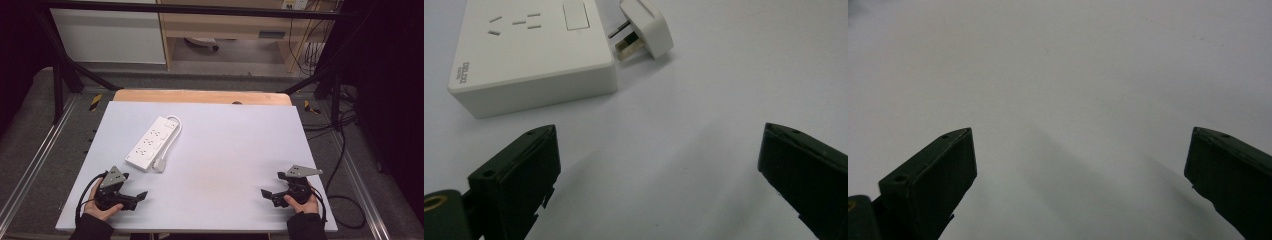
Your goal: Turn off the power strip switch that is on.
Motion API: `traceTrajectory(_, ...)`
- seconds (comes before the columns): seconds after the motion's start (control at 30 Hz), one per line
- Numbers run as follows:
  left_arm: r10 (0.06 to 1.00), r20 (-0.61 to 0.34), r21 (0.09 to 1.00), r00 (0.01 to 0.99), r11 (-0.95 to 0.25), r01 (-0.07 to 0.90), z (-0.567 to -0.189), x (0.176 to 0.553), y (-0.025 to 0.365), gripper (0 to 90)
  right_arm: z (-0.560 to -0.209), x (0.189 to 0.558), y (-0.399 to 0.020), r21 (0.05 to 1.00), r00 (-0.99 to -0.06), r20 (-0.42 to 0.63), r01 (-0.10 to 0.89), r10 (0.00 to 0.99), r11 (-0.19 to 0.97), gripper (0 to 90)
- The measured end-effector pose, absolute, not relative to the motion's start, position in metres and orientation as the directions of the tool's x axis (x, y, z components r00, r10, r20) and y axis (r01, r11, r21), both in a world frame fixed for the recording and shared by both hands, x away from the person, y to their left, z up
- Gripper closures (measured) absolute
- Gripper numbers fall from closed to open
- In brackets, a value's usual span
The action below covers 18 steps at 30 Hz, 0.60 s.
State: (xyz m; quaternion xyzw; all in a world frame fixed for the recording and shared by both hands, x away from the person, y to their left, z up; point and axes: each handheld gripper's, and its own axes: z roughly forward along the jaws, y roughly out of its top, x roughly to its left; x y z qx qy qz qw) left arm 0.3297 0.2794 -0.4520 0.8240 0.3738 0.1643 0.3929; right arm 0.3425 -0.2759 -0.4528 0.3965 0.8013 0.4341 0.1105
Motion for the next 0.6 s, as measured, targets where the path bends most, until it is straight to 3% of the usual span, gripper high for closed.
traceTrajectory(0.6,0.744,-0.016,0.769,0.668,-0.417,0.484,-0.4496,0.3294,0.2792,3.3,-0.453,0.3426,-0.2754,0.781,-0.667,0.162,0.537,0.727,0.319,0.9)
